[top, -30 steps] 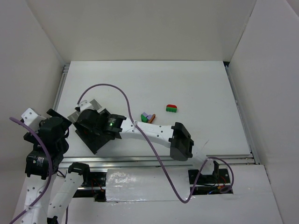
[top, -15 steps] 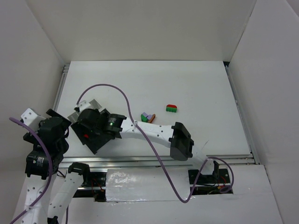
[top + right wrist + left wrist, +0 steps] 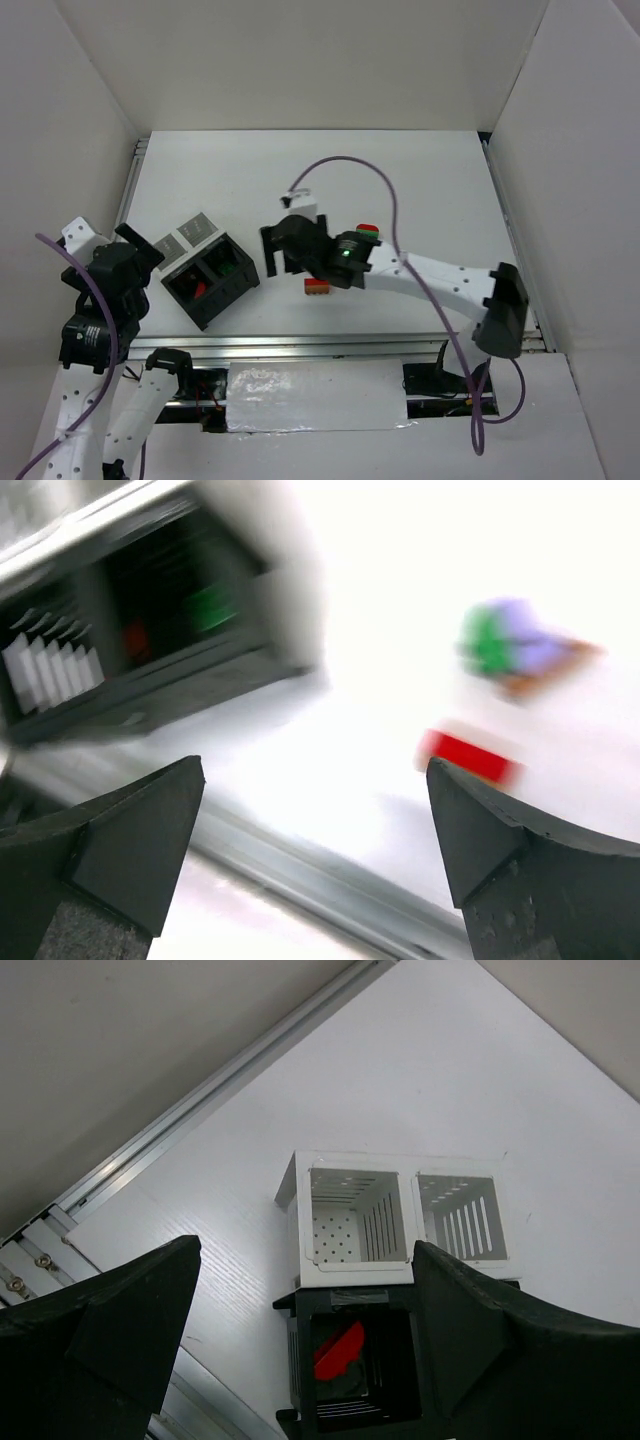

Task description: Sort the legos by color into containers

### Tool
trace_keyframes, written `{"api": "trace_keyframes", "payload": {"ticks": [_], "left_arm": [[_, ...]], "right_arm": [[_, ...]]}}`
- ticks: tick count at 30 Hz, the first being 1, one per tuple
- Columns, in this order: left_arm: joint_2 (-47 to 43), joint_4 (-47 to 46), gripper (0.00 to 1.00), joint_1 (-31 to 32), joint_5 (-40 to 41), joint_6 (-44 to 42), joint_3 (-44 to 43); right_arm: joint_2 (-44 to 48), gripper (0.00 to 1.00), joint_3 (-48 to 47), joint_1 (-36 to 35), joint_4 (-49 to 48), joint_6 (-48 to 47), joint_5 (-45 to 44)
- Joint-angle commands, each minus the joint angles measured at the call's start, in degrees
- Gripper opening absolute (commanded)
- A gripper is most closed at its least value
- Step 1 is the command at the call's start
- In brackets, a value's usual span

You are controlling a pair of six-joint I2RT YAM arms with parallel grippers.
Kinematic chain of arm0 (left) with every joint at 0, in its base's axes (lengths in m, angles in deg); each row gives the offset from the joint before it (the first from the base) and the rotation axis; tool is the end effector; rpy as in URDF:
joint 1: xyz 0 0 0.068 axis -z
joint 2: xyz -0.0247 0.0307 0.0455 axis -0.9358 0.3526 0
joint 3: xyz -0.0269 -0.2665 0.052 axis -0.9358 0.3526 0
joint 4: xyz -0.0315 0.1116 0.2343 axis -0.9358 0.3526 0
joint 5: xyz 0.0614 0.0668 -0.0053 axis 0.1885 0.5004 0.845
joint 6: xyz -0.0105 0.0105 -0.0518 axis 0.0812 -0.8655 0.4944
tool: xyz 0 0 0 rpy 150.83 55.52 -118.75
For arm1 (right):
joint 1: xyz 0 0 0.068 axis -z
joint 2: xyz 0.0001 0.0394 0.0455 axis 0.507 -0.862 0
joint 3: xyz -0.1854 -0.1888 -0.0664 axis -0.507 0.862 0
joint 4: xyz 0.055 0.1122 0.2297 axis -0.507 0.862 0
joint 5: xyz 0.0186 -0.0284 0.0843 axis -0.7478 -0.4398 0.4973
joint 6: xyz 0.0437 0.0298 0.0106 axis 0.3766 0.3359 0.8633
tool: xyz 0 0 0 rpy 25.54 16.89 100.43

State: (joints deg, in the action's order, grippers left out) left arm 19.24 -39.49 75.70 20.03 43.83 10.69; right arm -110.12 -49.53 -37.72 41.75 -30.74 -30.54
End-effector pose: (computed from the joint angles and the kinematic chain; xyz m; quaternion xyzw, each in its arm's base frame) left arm 0.0851 0.0147 0.3656 -0.4098 0.6891 0.0798 0.5924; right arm 0.1534 0.3432 0.3269 -0.1799 0.8787 0.1840 0.4021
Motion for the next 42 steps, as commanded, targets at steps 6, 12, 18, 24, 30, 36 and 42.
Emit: {"api": "trace_keyframes", "payload": {"ticks": [6, 12, 18, 24, 30, 36, 42], "left_arm": [[2.26, -6.22, 1.00, -1.86, -7.28, -4.95, 1.23], [2.35, -6.83, 0.99, -2.04, -9.03, -5.65, 1.59], [2.96, -7.10, 0.99, -2.04, -10.27, -6.09, 1.59], [2.79, -7.36, 1.00, -2.04, -10.88, -6.35, 1.67], [2.79, -7.45, 1.00, -2.04, -11.15, -6.44, 1.67], [2.44, -7.45, 1.00, -2.04, -11.32, -6.53, 1.68], [2.35, -7.54, 1.00, -2.04, -11.58, -6.70, 1.85]], "right_arm": [[4.86, 1.00, 16.45, 8.06, 5.45, 15.61, -10.89], [-3.75, 0.98, 14.87, 8.33, 5.02, 17.11, -9.40], [-9.12, 0.96, 14.16, 9.12, 3.00, 15.79, -6.59], [-11.85, 0.94, 15.39, 9.47, -0.16, 14.91, -3.51], [-12.03, 0.91, 16.80, 10.26, -3.15, 13.68, 0.35], [-11.86, 0.90, 18.73, 10.35, -4.03, 13.95, 0.98], [-10.80, 0.75, 19.70, 10.97, -4.73, 13.42, 1.42]]}}
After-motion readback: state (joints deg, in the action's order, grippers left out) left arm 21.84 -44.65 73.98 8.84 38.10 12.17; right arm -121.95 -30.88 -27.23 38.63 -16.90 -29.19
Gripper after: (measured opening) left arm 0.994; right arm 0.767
